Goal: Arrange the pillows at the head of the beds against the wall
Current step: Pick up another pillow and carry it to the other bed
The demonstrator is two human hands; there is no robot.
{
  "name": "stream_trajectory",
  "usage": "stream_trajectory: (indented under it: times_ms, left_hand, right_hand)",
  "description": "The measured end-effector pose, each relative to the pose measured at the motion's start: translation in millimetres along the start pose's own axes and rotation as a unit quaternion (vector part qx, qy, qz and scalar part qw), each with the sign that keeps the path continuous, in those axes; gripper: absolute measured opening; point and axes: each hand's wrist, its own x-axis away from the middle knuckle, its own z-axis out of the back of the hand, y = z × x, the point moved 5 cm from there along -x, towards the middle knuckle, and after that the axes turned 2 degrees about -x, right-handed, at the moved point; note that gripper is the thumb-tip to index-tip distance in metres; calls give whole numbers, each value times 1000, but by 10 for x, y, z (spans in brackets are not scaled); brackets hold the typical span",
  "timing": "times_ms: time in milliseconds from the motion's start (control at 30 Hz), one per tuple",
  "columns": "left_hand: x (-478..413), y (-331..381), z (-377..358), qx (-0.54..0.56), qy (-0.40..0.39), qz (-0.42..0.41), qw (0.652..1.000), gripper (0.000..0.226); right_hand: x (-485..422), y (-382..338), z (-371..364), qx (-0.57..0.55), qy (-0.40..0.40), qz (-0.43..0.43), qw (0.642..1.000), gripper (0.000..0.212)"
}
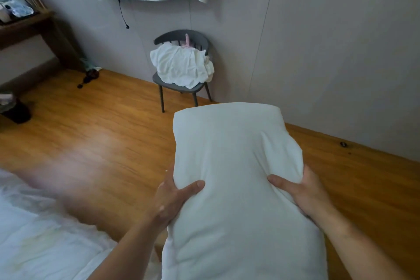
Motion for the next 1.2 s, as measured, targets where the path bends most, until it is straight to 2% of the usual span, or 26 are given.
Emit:
stream_trajectory:
  times_ms: [100,200,400,600,667,733,800,900,933,1000,1033,1100,1200]
  left_hand:
    - [-570,215,217,10,12,2,1000,98]
    - [-1027,381,546,21,32,4,999,84]
    - [-1716,476,1357,43,116,18,992,108]
    - [-2314,531,2159,63,215,55,973,106]
    - [-2470,590,2405,71,255,69,962,110]
    - [-2572,684,2624,76,292,73,951,122]
    - [-2636,749,2839,91,328,73,937,122]
    - [-2719,752,3162,107,372,85,918,102]
    - [-2737,742,3281,112,383,89,912,102]
    - [-2772,705,3538,126,416,101,895,118]
    - [-2793,670,3668,133,429,104,887,120]
    - [-2841,566,3933,148,455,115,870,113]
    - [-2955,390,4345,157,479,127,854,95]
  right_hand:
    - [-555,-353,-276,15,-3,9,1000,88]
    - [-1071,-674,-638,20,-19,20,999,85]
    - [-2084,-1290,-1642,23,-108,51,993,67]
    - [-3108,-1832,-2826,34,-218,80,972,52]
    - [-3438,-2032,-3250,38,-263,81,960,56]
    - [-3714,-2258,-3670,50,-299,84,949,81]
    - [-3928,-2440,-4086,70,-334,88,936,98]
    - [-4134,-2680,-4704,95,-383,108,913,99]
    - [-4174,-2751,-4916,105,-398,111,904,93]
    - [-4225,-2896,-5336,121,-428,118,888,78]
    - [-4252,-2969,-5553,123,-441,125,880,80]
    - [-4299,-3079,-6006,128,-462,134,867,87]
    - [-4343,-3225,-6669,141,-481,149,852,82]
